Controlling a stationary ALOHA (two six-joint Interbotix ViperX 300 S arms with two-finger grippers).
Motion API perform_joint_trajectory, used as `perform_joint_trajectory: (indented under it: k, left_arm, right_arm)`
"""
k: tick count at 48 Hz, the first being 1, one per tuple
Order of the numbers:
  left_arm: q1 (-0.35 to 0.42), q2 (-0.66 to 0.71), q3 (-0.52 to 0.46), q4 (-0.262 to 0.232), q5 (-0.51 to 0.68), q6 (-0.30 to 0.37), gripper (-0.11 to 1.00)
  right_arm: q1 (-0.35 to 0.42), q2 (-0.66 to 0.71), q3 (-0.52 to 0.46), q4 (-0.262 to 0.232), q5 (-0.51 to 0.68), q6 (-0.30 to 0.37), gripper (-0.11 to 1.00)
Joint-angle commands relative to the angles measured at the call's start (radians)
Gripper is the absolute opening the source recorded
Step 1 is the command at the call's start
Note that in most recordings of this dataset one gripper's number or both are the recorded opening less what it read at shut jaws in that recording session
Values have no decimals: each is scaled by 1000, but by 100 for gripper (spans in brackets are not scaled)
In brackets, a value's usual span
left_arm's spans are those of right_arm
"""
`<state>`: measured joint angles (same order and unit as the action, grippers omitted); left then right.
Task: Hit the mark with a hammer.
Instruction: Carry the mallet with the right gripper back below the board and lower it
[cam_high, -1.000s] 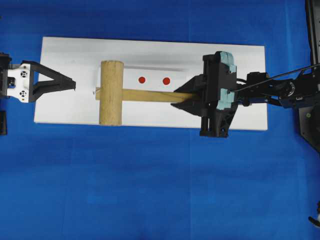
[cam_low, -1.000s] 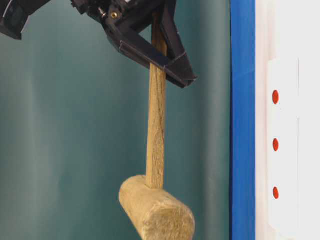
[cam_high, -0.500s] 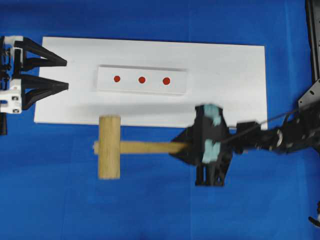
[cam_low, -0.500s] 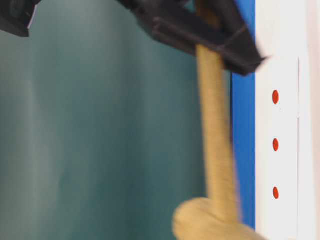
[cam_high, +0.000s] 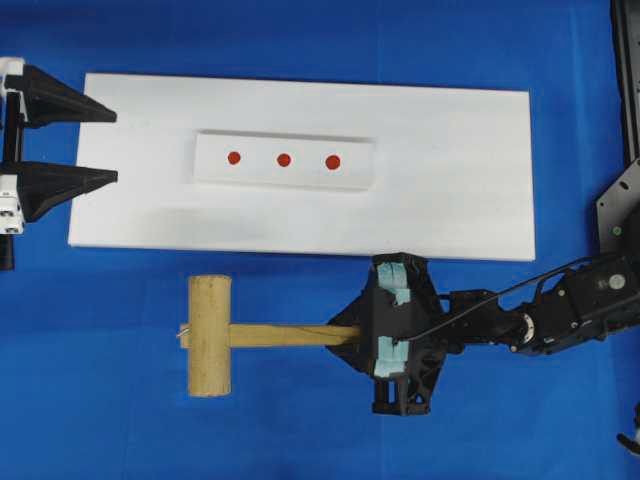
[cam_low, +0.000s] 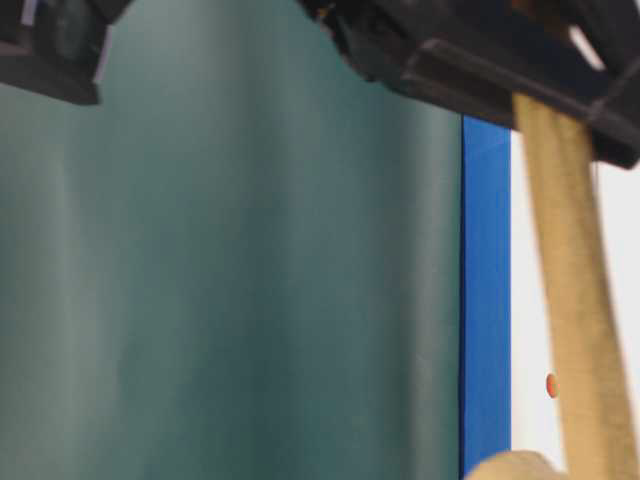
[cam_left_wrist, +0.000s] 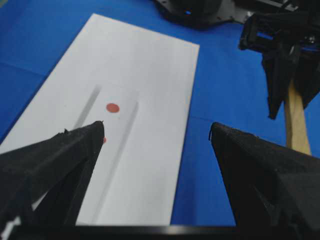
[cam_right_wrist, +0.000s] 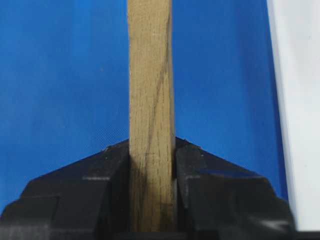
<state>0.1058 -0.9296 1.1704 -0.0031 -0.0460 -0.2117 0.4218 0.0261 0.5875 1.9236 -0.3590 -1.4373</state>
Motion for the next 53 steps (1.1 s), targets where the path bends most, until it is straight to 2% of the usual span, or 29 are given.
perform_joint_trajectory:
  k: [1,9,26,53]
  left_arm:
    - [3,0,-6,-2,2,0,83]
    - [2,0,-6,-2,6,0,83]
    - [3,0,-6,-2,6,3,83]
    - [3,0,-6,-3,6,3,83]
  right_arm:
    - [-5,3,-31,-2,2,2,7]
    - [-15,60,-43,-2,20,2,7]
    - [-69,169,-66,-2,138,2,7]
    - [-78,202,-66,-6,190,-2,7]
